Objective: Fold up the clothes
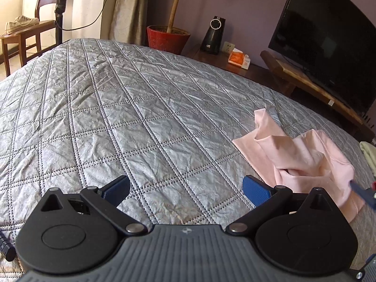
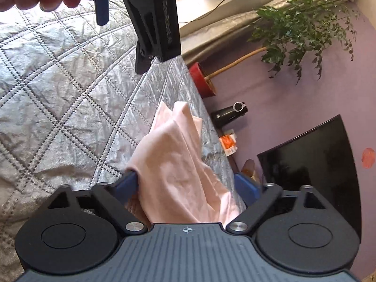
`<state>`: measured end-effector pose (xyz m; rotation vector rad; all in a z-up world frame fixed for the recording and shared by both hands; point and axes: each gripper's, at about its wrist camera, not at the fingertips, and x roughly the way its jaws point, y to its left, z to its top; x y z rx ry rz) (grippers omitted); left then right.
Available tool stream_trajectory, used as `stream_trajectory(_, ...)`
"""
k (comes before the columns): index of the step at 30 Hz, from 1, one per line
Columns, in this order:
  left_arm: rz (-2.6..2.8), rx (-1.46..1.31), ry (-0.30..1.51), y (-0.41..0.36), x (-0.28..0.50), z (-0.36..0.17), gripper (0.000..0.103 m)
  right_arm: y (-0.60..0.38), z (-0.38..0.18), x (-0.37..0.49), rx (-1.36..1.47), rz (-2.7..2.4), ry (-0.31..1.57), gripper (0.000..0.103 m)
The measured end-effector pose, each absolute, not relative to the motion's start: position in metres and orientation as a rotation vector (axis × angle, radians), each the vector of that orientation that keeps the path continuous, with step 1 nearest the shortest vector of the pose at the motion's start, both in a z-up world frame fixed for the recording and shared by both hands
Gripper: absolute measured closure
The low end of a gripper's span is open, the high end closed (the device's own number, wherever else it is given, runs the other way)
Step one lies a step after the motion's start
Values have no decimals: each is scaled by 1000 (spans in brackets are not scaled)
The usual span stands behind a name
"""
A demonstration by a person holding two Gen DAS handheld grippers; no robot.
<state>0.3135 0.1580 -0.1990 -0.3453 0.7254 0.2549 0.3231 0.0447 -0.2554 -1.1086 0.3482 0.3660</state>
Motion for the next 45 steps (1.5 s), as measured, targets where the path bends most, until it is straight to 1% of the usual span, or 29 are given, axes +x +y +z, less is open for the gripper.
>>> stream_trajectory(1, 258, -344, 717, 160, 313, -198, 1, 46, -253, 329, -1084, 391, 389, 78)
stream_trajectory(2, 272, -328, 713, 160, 311, -196, 1, 46, -248, 334, -1028, 422, 426, 84)
stream_trajectory(3, 286, -311, 709, 161, 310, -195, 1, 43, -237, 339, -916, 446, 458, 87)
stream_trajectory(4, 306, -302, 707, 164, 310, -194, 1, 37, -223, 344, -777, 456, 490, 92)
stream_trajectory(6, 338, -327, 706, 173, 309, -194, 1, 24, -197, 352, -509, 465, 531, 92)
stream_trajectory(10, 388, -382, 702, 189, 307, -194, 1, -13, -153, 355, -61, 443, 501, 92)
stream_trajectory(11, 398, -390, 702, 191, 306, -195, 1, -20, -145, 351, 2, 454, 477, 93)
stream_trajectory(12, 395, -385, 707, 191, 307, -195, 1, -22, -140, 346, 17, 469, 474, 93)
stream_trajectory(13, 391, -379, 712, 190, 308, -195, 1, -22, -142, 345, 14, 515, 512, 91)
stream_trajectory(15, 376, -377, 728, 188, 310, -196, 1, -18, -152, 344, -19, 616, 633, 88)
stream_trajectory(16, 368, -377, 737, 187, 312, -196, 1, -14, -159, 342, -72, 612, 675, 90)
stream_trajectory(18, 360, -363, 757, 184, 315, -198, 1, -18, -166, 336, -119, 525, 699, 82)
stream_trajectory(19, 359, -359, 762, 184, 316, -199, 1, -26, -166, 337, -89, 471, 703, 78)
stream_trajectory(21, 358, -357, 765, 184, 316, -199, 1, -53, -165, 350, 52, 365, 712, 34)
stream_trajectory(22, 358, -358, 764, 184, 317, -200, 1, -66, -164, 356, 95, 298, 705, 2)
stream_trajectory(23, 358, -359, 764, 184, 318, -200, 1, -78, -163, 364, 105, 229, 692, 0)
stream_trajectory(25, 357, -354, 766, 185, 318, -201, 1, -100, -164, 388, 100, 165, 686, 1)
stream_trajectory(29, 354, -356, 761, 186, 320, -201, 1, -133, -182, 443, -27, 61, 735, 2)
stream_trajectory(31, 353, -350, 757, 185, 321, -202, 1, -147, -201, 464, -22, 30, 805, 6)
stream_trajectory(32, 354, -347, 760, 184, 322, -203, 1, -153, -209, 468, -1, 30, 829, 13)
stream_trajectory(33, 355, -343, 763, 183, 323, -203, 1, -159, -217, 473, 21, 29, 853, 18)
stream_trajectory(34, 355, -345, 765, 183, 324, -204, 1, -163, -223, 475, 40, 35, 873, 31)
stream_trajectory(35, 356, -347, 764, 183, 324, -203, 1, -165, -229, 475, 56, 48, 890, 55)
stream_trajectory(36, 360, -348, 762, 183, 324, -203, 1, -165, -231, 473, 70, 56, 905, 66)
stream_trajectory(37, 363, -350, 759, 183, 324, -203, 1, -164, -231, 469, 82, 58, 919, 83)
stream_trajectory(38, 365, -351, 757, 183, 324, -203, 1, -164, -230, 465, 94, 60, 933, 92)
stream_trajectory(41, 361, -350, 757, 181, 325, -202, 1, -166, -223, 454, 94, 65, 958, 99)
stream_trajectory(45, 355, -332, 753, 178, 324, -202, 1, -172, -215, 439, 72, 51, 995, 101)
